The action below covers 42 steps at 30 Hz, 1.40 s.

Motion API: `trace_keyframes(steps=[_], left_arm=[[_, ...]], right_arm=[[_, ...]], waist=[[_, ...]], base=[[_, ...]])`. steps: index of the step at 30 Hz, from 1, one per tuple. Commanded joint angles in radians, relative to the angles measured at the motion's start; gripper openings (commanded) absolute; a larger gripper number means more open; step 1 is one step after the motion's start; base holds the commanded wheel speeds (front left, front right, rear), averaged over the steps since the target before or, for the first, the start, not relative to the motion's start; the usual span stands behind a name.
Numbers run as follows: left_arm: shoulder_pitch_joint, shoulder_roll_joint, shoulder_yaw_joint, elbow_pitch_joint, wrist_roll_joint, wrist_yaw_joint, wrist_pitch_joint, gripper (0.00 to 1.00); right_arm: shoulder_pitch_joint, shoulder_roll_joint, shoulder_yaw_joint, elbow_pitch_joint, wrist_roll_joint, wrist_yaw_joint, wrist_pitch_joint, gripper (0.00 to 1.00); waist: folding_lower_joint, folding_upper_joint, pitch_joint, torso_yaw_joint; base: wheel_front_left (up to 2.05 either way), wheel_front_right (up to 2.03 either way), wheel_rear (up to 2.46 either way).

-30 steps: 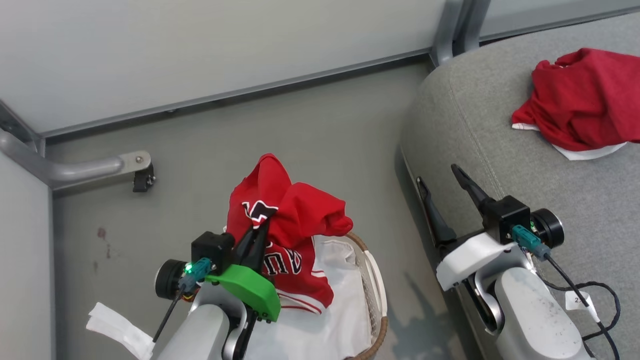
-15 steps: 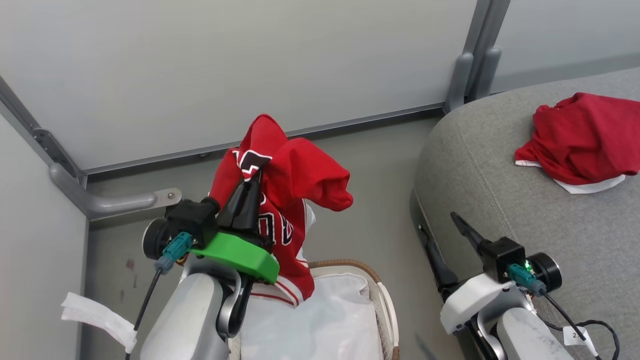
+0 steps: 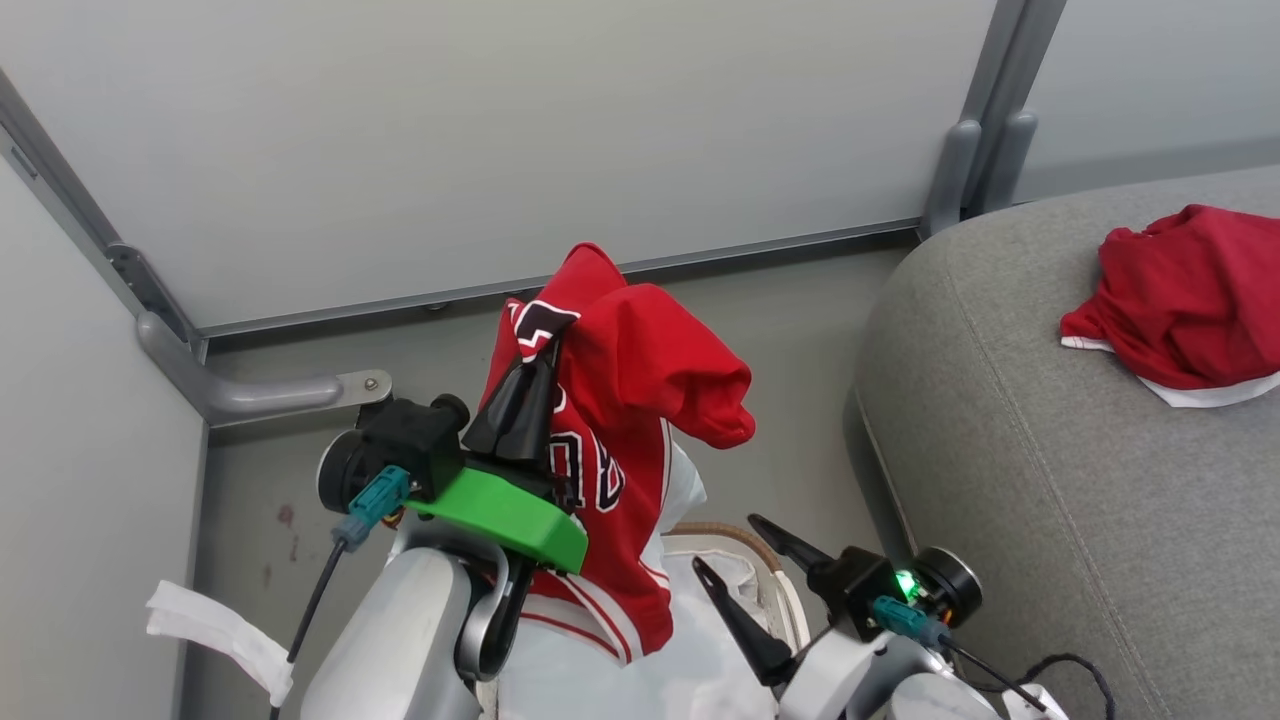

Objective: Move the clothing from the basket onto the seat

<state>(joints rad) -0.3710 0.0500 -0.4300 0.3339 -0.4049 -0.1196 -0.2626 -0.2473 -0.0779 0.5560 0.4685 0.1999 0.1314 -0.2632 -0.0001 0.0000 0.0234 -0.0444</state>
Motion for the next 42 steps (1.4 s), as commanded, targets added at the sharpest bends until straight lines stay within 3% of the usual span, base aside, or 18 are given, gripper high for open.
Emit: trace_keyframes(steps=[1, 6, 11, 24, 30, 31, 32, 33, 42], left_arm=[[-0.018, 0.002, -0.005, -0.005, -0.007, 0.005, -0.003, 0.0], [-0.025, 0.002, -0.043, -0.013, -0.025, 0.016, -0.003, 0.0], [-0.042, 0.002, -0.079, -0.017, -0.042, 0.023, -0.003, 0.0], [-0.102, 0.002, -0.168, -0.027, -0.078, 0.035, -0.003, 0.0], [-0.124, 0.002, -0.222, -0.047, -0.111, 0.039, -0.003, 0.0], [-0.127, 0.002, -0.231, -0.049, -0.115, 0.041, -0.003, 0.0], [-0.13, 0.001, -0.24, -0.05, -0.116, 0.043, -0.003, 0.0], [-0.133, 0.002, -0.244, -0.05, -0.119, 0.044, -0.003, 0.0], [-0.134, 0.002, -0.229, -0.04, -0.125, 0.057, -0.003, 0.0]], right_arm=[[-0.029, -0.001, 0.026, -0.001, 0.014, -0.001, -0.002, 1.0], [-0.104, 0.014, 0.144, 0.013, 0.056, -0.001, -0.002, 1.0], [-0.169, 0.023, 0.199, 0.04, 0.059, -0.001, -0.002, 1.0], [-0.231, 0.026, 0.139, 0.08, 0.015, -0.001, -0.002, 1.0], [-0.236, 0.025, 0.143, 0.153, 0.013, -0.001, -0.002, 1.0], [-0.239, 0.025, 0.146, 0.166, 0.017, -0.001, -0.002, 0.56], [-0.242, 0.025, 0.151, 0.175, 0.026, -0.001, -0.002, 0.42], [-0.241, 0.026, 0.159, 0.185, 0.035, -0.001, -0.002, 0.0], [-0.226, 0.024, 0.151, 0.244, 0.076, -0.001, -0.002, 0.0]], waist=[[0.0001, 0.0, 0.005, 0.012], [0.0001, 0.0, 0.013, 0.033], [0.0001, 0.0, 0.025, 0.05], [0.0001, 0.0, 0.067, 0.092], [0.0001, 0.0, 0.076, 0.118], [0.0001, 0.0, 0.076, 0.123], [0.0001, 0.0, 0.077, 0.127], [0.0001, 0.0, 0.078, 0.13], [0.0001, 0.0, 0.079, 0.127]], base=[[0.0, 0.0, 0.0], [0.0, 0.0, 0.0], [0.0, 0.0, 0.0], [0.0, 0.0, 0.0], [0.0, 0.0, 0.0], [0.0, 0.0, 0.0], [0.0, 0.0, 0.0], [0.0, 0.0, 0.0], [0.0, 0.0, 0.0]])
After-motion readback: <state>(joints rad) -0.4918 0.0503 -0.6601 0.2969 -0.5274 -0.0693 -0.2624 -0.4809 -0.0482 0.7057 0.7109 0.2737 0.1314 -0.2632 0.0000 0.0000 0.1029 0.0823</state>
